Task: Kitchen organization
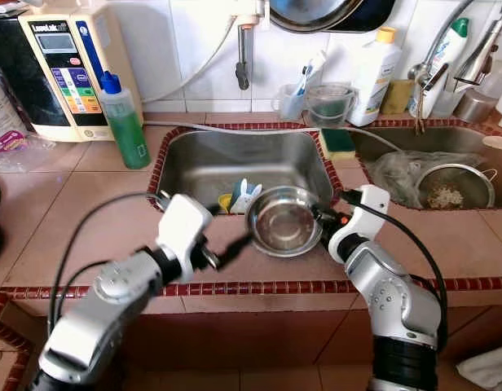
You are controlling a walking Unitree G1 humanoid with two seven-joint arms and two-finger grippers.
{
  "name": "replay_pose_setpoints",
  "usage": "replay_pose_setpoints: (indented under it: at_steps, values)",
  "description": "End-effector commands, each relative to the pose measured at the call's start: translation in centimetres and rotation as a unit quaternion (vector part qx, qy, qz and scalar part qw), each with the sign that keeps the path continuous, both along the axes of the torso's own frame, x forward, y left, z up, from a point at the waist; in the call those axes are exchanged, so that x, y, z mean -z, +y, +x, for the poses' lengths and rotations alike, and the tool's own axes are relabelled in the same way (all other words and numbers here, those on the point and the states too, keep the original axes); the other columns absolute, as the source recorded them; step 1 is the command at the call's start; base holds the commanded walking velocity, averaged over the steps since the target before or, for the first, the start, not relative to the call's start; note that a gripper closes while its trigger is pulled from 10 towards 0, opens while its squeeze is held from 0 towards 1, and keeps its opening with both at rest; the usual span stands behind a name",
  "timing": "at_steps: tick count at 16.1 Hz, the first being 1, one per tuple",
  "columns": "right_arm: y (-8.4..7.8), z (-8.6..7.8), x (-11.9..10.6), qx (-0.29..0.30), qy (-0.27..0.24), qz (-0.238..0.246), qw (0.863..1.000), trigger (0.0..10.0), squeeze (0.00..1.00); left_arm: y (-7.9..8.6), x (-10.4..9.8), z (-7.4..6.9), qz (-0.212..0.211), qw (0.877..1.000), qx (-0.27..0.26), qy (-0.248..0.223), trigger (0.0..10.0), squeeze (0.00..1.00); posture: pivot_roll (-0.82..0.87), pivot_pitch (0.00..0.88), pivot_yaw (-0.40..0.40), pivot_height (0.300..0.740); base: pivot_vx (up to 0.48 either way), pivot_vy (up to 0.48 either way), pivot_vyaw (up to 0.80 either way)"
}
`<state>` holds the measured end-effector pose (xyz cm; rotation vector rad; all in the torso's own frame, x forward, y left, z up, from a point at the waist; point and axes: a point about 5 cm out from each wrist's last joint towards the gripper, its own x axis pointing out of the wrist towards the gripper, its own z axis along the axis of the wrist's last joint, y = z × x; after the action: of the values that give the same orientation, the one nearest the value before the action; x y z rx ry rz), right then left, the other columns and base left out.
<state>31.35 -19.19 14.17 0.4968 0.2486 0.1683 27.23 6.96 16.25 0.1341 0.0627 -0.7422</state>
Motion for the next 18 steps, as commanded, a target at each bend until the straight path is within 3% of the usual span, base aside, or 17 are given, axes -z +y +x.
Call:
replay_pose_setpoints:
  at_steps: [1, 6, 7, 8, 12, 18]
  values:
    - [0.1, 0.2, -2.0, -0.002, -0.057, 0.014, 0.998, 0.0, 0.0, 0.4, -0.5, 0.5, -0.011, 1.0, -0.014, -0.011, 10.0, 0.0, -0.14, 0.0, 0.011, 0.74, 0.0, 0.0, 0.0]
    - [0.2, 0.1, -3.3, -0.002, -0.118, 0.033, 0.993, 0.0, 0.0, 0.9, -1.0, 1.1, -0.023, 0.999, -0.031, -0.022, 10.0, 0.0, -0.14, 0.0, 0.01, 0.74, 0.0, 0.0, 0.0]
    - [-0.1, 0.1, -3.8, 0.007, -0.14, 0.014, 0.99, 0.2, 0.0, 1.0, -1.2, 1.3, -0.033, 0.998, -0.041, -0.025, 10.0, 0.0, -0.14, 0.0, 0.011, 0.74, 0.0, 0.0, 0.0]
    - [-0.5, 0.0, -4.7, 0.01, -0.174, 0.017, 0.984, 10.0, 0.0, 1.5, -1.6, 1.8, -0.057, 0.996, -0.064, -0.027, 10.0, 0.0, -0.14, 0.0, 0.012, 0.74, 0.0, 0.0, 0.0]
    - [-0.2, -0.3, -6.3, -0.011, -0.234, 0.039, 0.971, 10.0, 0.0, 3.0, -2.5, 3.0, -0.1, 0.988, -0.109, -0.033, 10.0, 0.0, -0.14, 0.0, 0.012, 0.74, 0.0, 0.0, 0.0]
    - [0.6, -0.4, -6.3, -0.022, -0.249, 0.034, 0.968, 10.0, 0.0, 3.5, -2.8, 3.2, -0.117, 0.987, -0.11, -0.031, 10.0, 0.0, -0.13, 0.0, 0.012, 0.74, 0.041, 0.0, 0.0]
